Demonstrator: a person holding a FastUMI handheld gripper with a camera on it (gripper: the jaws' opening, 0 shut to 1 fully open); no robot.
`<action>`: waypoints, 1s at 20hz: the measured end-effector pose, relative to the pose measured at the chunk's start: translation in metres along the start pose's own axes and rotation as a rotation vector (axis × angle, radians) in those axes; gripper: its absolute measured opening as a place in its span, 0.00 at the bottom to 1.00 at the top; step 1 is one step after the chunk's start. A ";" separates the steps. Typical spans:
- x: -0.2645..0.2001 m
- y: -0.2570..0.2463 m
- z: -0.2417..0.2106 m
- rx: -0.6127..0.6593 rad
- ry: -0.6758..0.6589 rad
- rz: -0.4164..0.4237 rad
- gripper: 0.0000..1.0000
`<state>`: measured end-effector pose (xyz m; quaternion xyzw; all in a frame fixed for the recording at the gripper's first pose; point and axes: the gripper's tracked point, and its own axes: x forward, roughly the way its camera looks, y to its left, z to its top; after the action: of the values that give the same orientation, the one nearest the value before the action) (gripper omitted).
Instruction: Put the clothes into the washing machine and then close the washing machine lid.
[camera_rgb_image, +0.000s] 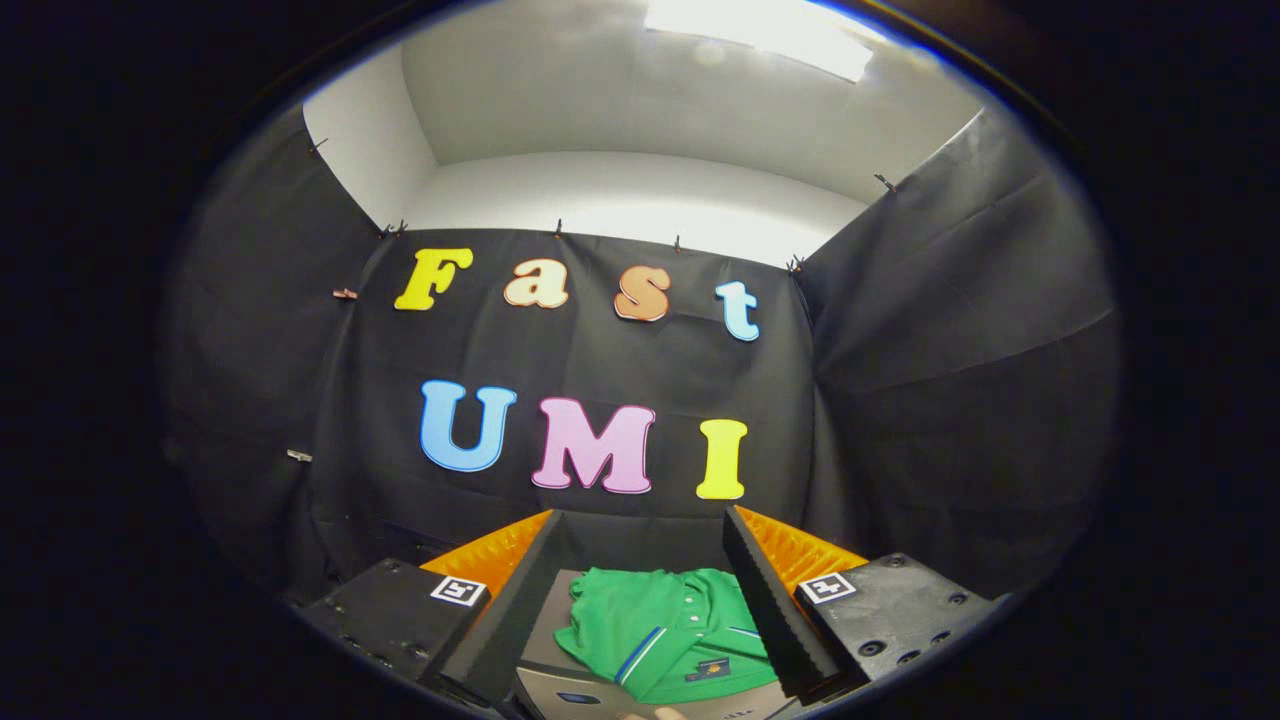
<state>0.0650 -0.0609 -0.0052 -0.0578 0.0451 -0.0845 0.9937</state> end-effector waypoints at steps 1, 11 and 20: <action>0.009 -0.002 -0.002 -0.003 0.017 -0.005 0.97; 0.113 -0.015 -0.059 0.007 0.274 -0.005 0.98; 0.168 -0.044 -0.151 0.053 0.549 -0.070 0.98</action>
<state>0.2078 -0.1489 -0.1624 -0.0082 0.3086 -0.1323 0.9419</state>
